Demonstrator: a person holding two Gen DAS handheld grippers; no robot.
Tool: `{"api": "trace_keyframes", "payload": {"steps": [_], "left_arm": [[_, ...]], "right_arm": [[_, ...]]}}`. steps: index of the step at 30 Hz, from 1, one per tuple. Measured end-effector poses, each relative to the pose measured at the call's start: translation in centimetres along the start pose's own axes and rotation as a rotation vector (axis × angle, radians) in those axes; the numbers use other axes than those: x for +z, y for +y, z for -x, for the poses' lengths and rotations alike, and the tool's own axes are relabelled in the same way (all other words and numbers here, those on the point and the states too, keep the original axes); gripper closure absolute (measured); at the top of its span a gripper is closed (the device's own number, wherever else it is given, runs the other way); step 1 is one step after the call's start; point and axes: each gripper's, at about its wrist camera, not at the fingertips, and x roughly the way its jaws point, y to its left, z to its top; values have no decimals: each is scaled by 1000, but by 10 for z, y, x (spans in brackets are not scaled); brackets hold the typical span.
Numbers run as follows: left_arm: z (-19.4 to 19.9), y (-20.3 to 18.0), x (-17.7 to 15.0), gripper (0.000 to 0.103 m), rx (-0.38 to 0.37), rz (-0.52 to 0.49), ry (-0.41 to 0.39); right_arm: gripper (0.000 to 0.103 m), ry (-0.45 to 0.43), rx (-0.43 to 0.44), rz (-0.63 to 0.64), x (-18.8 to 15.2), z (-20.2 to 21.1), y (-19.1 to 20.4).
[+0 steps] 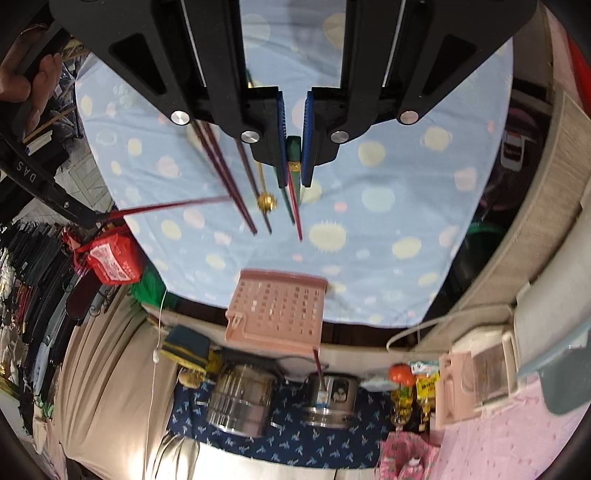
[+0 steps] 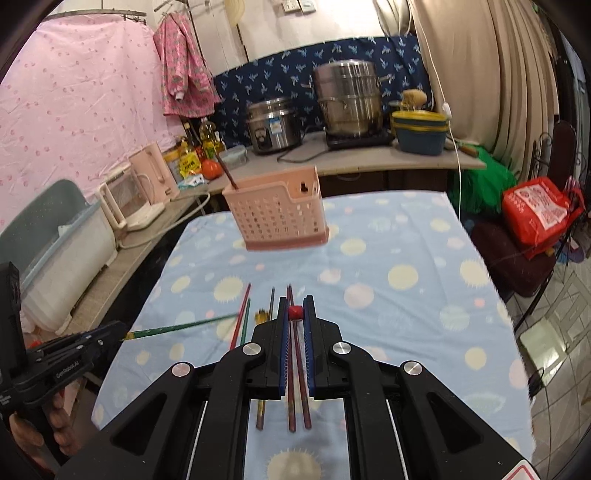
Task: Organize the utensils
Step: 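Lift both chopsticks while both tools carry them over the pink holder, then open both tools to drop the chopsticks into the pink holder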
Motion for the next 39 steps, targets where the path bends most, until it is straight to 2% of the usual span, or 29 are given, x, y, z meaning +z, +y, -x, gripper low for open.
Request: {"api": "trace_keyframes", "payload": {"steps": [8,16,21,28,31,34,39], "left_arm": [[6,-5,76,96,13,-35,-117],[6,-15,172,96,32,-85,-250],[7,-21,231,96,34,-80,-355],[-14,-24,296,96,38,-64,-437],[-35,-22,312,96,53,-57,-452],[-62,-18,318,96,54,-51,-435],[-113,-5,303,96,41,-33,-359]], "right_arm": [[96,-90,-7,16,61,-4,-2],[96,-181,-6,42,141,-29,5],[96,-259,2,35,200,-45,10],[96,-331,31,39,267,-77,33],[96,-331,36,39,275,-101,41],[96,-293,61,12,273,-134,42],[96,-220,63,3,250,-183,40]]}}
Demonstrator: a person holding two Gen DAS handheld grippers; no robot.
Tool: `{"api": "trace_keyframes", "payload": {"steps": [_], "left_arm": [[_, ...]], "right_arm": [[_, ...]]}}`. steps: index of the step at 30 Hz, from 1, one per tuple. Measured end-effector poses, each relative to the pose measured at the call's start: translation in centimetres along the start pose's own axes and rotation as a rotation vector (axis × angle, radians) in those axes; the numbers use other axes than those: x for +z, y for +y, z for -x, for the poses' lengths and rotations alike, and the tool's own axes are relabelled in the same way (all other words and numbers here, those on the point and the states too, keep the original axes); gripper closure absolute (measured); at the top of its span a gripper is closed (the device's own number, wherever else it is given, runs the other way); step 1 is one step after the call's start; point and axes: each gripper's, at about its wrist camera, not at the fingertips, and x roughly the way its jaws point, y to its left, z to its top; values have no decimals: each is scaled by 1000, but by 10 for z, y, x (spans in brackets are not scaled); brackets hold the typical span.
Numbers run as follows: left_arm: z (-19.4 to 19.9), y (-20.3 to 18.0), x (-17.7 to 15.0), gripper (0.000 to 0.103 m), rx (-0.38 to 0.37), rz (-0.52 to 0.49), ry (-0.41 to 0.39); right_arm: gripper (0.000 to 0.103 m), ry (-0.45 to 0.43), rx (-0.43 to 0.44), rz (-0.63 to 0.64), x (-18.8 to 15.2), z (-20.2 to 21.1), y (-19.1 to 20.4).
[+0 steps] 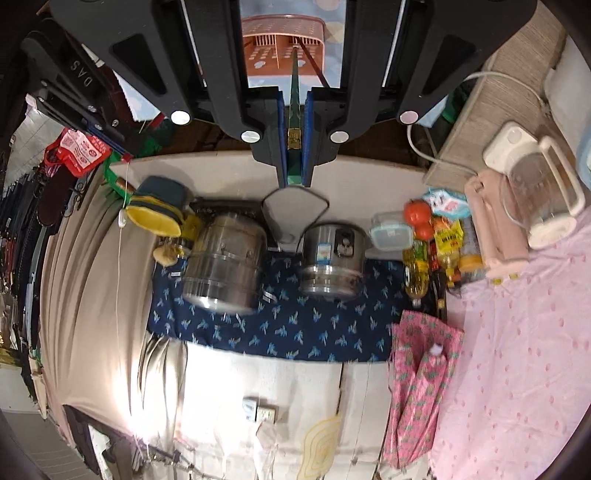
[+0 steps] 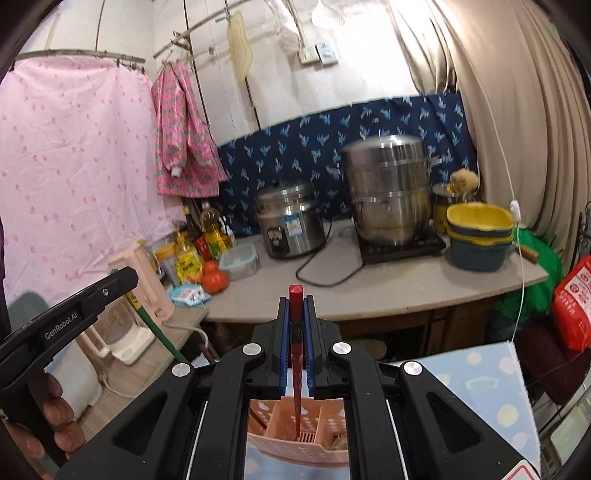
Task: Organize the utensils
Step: 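Open both tools to drop the chopsticks into the pink holder, then move both open tools back down to the remaining utensils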
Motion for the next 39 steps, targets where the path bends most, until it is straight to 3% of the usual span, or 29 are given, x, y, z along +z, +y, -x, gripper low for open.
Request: {"api": "trace_keyframes", "payload": {"steps": [6,10,18,24,30,39], "left_arm": [[-28,8,-41,96,-5,8,83],[-20,10,-52,58,26,16,93],[12,17,-65,58,29,51,117],[47,16,-101,58,46,30,165],[81,18,-162,58,46,52,255],[119,15,-264,58,46,47,420]], "right_arm": [[95,96,-29,-1,-48,-27,-10],[70,78,-58,-6,-60,-14,-14],[67,69,-48,-22,-72,33,-20],[67,103,-64,4,-101,74,-21],[67,189,-82,9,-154,113,-29],[67,383,-118,5,-261,154,-43]]}}
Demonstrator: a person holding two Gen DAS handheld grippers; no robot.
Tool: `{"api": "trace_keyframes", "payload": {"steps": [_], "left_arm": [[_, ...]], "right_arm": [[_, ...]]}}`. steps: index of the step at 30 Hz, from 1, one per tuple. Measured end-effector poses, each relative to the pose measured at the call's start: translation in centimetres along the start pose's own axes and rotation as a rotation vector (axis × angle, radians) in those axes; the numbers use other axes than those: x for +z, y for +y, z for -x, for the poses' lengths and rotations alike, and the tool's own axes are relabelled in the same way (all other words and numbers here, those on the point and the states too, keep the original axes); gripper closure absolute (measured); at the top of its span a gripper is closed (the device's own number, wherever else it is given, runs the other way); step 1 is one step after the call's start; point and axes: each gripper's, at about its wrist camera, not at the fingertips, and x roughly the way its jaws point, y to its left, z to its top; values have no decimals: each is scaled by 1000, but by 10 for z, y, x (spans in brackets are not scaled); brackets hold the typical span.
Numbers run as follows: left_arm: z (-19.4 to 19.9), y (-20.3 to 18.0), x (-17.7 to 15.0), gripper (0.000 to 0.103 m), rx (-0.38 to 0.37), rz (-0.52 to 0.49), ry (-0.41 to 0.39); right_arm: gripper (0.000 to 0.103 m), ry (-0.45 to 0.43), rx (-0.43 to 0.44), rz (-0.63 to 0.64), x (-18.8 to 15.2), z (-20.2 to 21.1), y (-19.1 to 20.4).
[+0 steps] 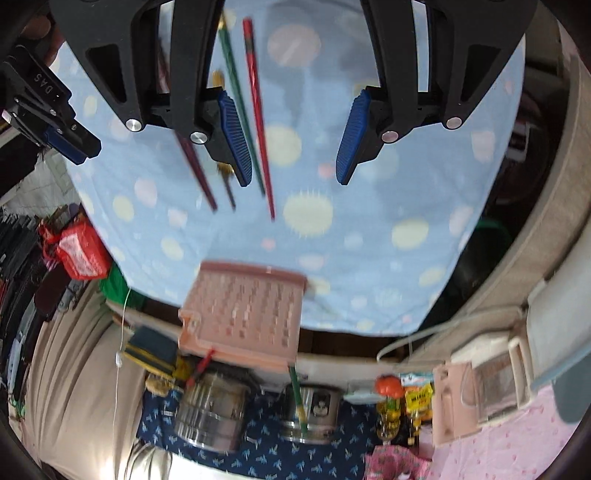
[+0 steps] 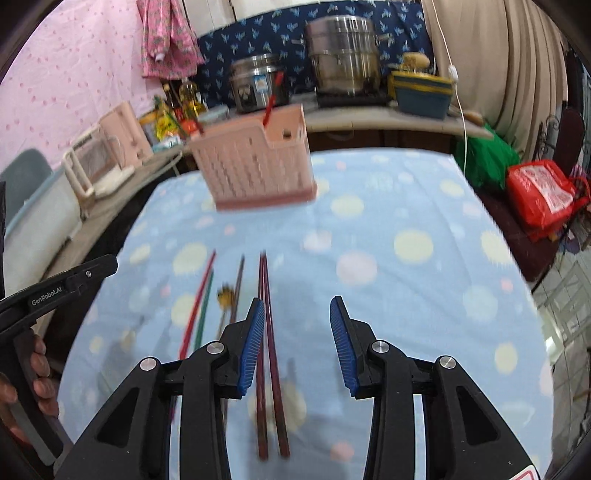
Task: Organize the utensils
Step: 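Move both open tools back down to the remaining utensils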
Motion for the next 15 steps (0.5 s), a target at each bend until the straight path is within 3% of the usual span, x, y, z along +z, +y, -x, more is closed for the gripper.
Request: {"api": "trace_keyframes", "payload": {"steps": [7,12,15], "left_arm": [[-7,-3,-66,58,-18,-6,87],[-13,-8,-95,58,-17,-9,125],[-16,-11,-102,58,-21,-15,137]], "right_arm": [[68,89,-8,13,-63,-4,1],[70,124,-7,14,-83,-9,2],[78,132,-6,24,-87,-11,6]]}}
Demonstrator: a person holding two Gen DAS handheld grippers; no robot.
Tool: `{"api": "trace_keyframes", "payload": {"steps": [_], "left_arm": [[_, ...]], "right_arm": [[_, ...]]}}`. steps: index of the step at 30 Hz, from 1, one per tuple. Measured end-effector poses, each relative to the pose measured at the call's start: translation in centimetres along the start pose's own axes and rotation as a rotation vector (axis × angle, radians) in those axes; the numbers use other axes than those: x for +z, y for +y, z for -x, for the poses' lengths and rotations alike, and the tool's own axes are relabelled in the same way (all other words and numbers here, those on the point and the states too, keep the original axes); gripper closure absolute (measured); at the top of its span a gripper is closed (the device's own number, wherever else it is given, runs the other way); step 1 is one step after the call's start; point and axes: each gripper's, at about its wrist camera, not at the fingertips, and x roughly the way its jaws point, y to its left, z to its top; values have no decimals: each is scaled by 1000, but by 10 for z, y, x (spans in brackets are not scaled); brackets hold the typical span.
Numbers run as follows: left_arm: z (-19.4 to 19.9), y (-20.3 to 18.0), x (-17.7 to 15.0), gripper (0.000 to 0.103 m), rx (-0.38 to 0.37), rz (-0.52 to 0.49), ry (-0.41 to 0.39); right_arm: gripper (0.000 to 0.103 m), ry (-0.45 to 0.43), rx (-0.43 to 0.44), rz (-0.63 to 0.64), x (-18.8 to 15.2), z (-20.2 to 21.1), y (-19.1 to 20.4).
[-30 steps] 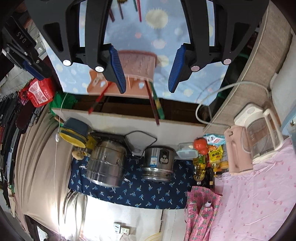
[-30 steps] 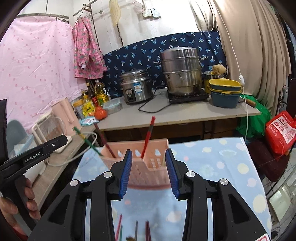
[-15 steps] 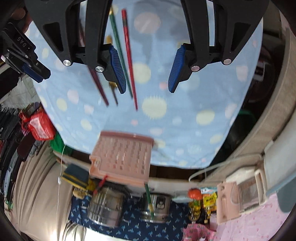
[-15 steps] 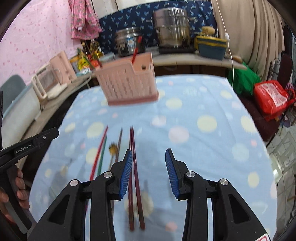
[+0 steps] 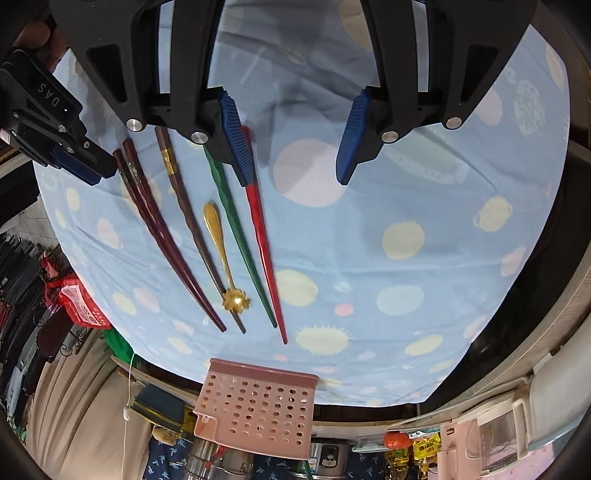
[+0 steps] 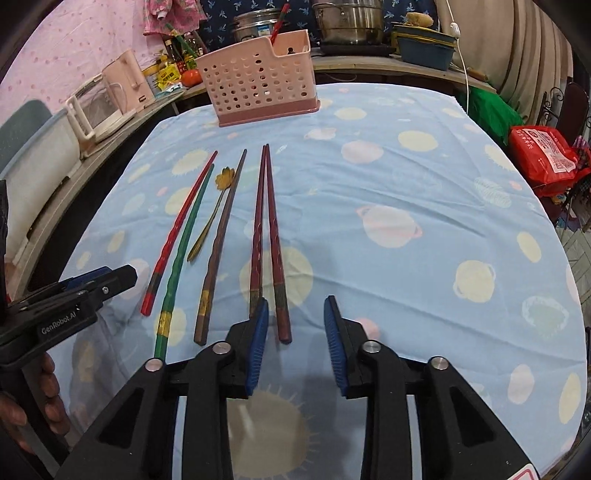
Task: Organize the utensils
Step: 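Move both open tools back down to the remaining utensils, then grasp a red chopstick with the left tool while the right tool grasps a dark red chopstick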
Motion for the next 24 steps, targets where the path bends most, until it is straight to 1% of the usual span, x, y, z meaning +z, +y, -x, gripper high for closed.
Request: {"api": "trace_keyframes", "payload": {"steps": [4,11,15,16,19,22,24], "left_arm": [[-2,-5,-5,58,-1,-20,-4],[-8,-7,-8,59,-13,-18,3],[-11,-12,-9,60,-13,-39,4],[-11,-13,-9,62,-14,-43,3],[-13,-16,-10,70,-14,-57,7],[-13,-18,-12,71,-10,-66,0],[-13,-18,-12,73,-12,-64,-1]], "right_arm": [[83,9,1,8,-1,-4,3],[85,20,0,18,-5,-10,6],[86,21,1,18,-5,-11,6],[86,20,1,18,-5,-11,6],[86,20,0,21,-4,-11,6],[86,18,-1,25,-4,-13,7],[86,16,-2,27,-3,-13,7]]}}
